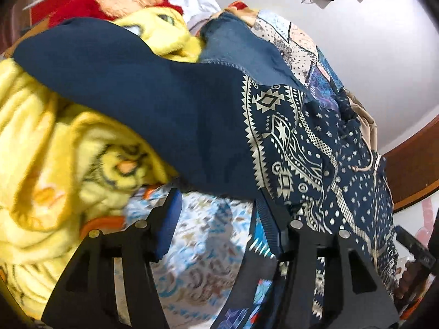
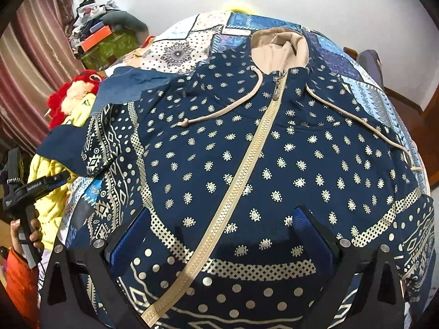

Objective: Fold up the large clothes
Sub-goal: 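Grasp the plain navy sleeve of the hoodie with the left tool, then carry the sleeve across the hoodie front with the left tool and release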

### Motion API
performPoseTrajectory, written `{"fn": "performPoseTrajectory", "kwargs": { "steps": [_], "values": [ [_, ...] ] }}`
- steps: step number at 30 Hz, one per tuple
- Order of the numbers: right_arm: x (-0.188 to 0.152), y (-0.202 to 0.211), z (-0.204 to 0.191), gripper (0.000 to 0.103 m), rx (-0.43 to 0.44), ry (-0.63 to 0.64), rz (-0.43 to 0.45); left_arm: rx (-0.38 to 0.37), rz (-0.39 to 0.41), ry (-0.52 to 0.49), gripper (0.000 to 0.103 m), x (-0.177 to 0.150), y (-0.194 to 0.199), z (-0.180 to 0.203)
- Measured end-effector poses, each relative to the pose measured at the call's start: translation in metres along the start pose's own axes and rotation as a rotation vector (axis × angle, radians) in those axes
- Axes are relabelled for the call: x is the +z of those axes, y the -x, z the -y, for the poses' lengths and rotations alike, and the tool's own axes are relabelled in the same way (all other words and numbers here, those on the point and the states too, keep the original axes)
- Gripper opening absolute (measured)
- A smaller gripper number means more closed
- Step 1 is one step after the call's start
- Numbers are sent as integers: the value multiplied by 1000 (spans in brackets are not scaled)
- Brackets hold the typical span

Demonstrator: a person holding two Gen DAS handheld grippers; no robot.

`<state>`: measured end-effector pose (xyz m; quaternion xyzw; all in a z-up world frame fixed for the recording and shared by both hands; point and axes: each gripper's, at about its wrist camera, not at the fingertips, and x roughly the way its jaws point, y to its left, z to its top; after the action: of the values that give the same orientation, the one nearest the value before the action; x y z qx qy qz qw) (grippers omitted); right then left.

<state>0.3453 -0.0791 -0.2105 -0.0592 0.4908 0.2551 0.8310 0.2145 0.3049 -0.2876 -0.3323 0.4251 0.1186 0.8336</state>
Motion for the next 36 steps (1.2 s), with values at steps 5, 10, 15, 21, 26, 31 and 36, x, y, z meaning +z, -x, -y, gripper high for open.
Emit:
{"fn": "performPoseTrajectory", "kwargs": {
  "steps": [5,10,15,21,26,31,36],
  "values": [
    [-4,12,0,103,-19,19,23,61,-8,59,55,17,-29,-10],
    [-7,18,5,103,-40,30,28,112,37,43,36,33,-29,-10],
    [-8,21,9,103,-65,39,32,267,161,-84,4,48,-2,17],
    [-8,35,5,103,-83,60,77,303,349,-306,3,69,43,93],
    [-12,53,2,103,-106,88,119,201,344,-499,3,60,37,174],
    [-18,73,2,103,-135,118,159,58,141,-614,4,19,-21,232],
    [-23,86,7,103,-150,116,175,57,-71,-661,4,-27,-80,250]
  ]
}}
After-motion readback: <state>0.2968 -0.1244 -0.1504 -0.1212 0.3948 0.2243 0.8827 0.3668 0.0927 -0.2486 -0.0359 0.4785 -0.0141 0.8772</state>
